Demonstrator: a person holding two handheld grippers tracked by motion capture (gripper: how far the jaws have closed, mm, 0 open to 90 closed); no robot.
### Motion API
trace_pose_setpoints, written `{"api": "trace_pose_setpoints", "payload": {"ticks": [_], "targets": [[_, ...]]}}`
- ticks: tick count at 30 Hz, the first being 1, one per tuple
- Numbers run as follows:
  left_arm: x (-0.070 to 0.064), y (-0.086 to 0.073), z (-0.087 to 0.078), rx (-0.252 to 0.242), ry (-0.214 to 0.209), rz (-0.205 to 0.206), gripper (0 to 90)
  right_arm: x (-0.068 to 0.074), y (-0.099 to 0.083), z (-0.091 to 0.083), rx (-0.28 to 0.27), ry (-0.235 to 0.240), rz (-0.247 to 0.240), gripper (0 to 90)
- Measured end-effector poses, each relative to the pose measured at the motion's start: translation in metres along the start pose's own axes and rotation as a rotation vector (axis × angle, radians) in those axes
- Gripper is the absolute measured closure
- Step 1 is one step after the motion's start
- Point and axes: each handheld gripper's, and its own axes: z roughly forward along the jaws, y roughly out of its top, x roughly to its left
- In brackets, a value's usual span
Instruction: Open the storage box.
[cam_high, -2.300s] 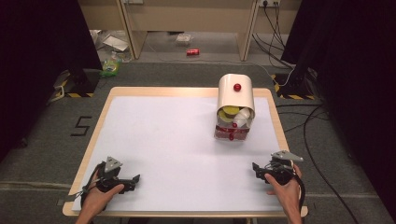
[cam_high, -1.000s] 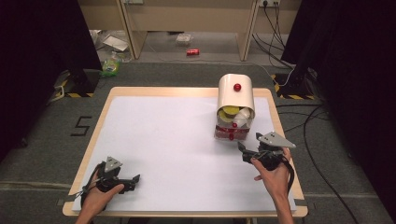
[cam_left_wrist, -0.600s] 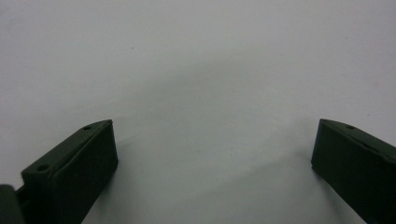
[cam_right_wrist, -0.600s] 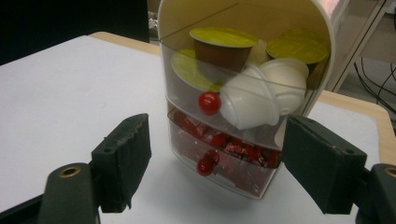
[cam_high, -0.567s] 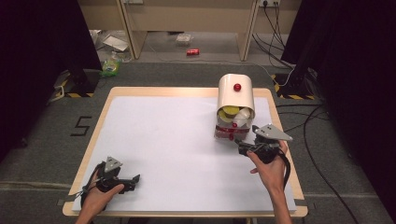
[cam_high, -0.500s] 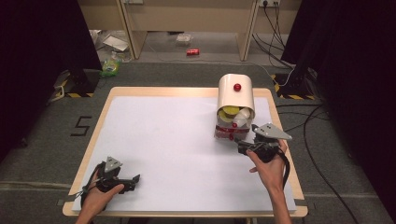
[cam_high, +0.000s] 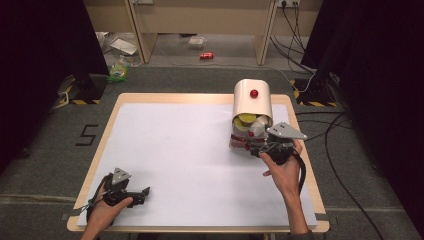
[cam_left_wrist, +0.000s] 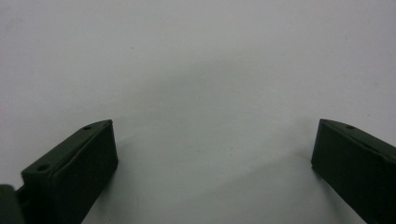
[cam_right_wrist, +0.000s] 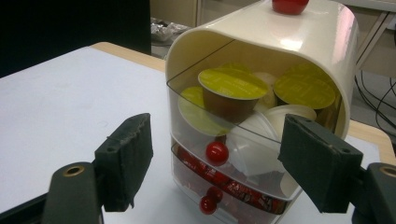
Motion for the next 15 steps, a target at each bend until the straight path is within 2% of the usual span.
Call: {"api": "trace_pose_setpoints", "payload": {"ticks": [9,15], "targets": [[0.0,0.0,0.0,0.0,0.0,0.0,0.0,-0.001,0.012,0.014,0.016,-0.012,-0.009,26.1],[0.0,0.0,0.0,0.0,0.0,0.0,0.0,-0.007,0.015,0.028,0.04,-0.02,-0.017,26.1]]}}
